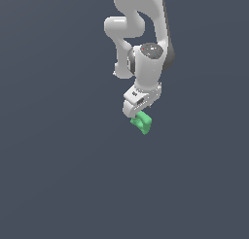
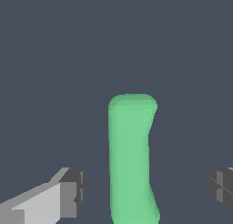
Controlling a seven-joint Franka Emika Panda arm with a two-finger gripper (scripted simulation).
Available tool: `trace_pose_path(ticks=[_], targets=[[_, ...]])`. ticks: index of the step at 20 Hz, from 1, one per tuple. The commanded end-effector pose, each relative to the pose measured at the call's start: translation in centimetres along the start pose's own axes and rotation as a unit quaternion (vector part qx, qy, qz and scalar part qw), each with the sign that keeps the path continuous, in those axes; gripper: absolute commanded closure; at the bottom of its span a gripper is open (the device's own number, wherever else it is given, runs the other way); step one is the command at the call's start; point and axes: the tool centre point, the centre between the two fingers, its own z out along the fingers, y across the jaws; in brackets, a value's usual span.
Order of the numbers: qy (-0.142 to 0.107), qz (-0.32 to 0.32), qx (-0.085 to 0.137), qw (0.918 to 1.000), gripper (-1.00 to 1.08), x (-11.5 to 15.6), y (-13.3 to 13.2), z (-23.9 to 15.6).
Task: Pick up the object and move it to a goal position.
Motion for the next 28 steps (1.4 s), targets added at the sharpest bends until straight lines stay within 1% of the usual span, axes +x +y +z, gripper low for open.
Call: trace_pose_path(ticks=[1,8,17,22,23,28], targets=[[0.0,-0.01,0.0,0.9999,-0.92,-0.1,-0.4,0.1],[0.0,-0.01,0.0,1.0,-0.92,-0.1,-0.4,0.6],[0.0,-0.012,0.0,0.9999,-0.92,-0.2,-0.5,4.3],[0.0,-0.013,0.0,0.9999,-0.92,-0.1,-0.5,5.1],[0.0,-0.013,0.0,0.9999,1.08,-0.1,-0.5,5.1],[0.0,-0.013,0.0,0.9999,1.08,-0.1,-0.5,5.1]])
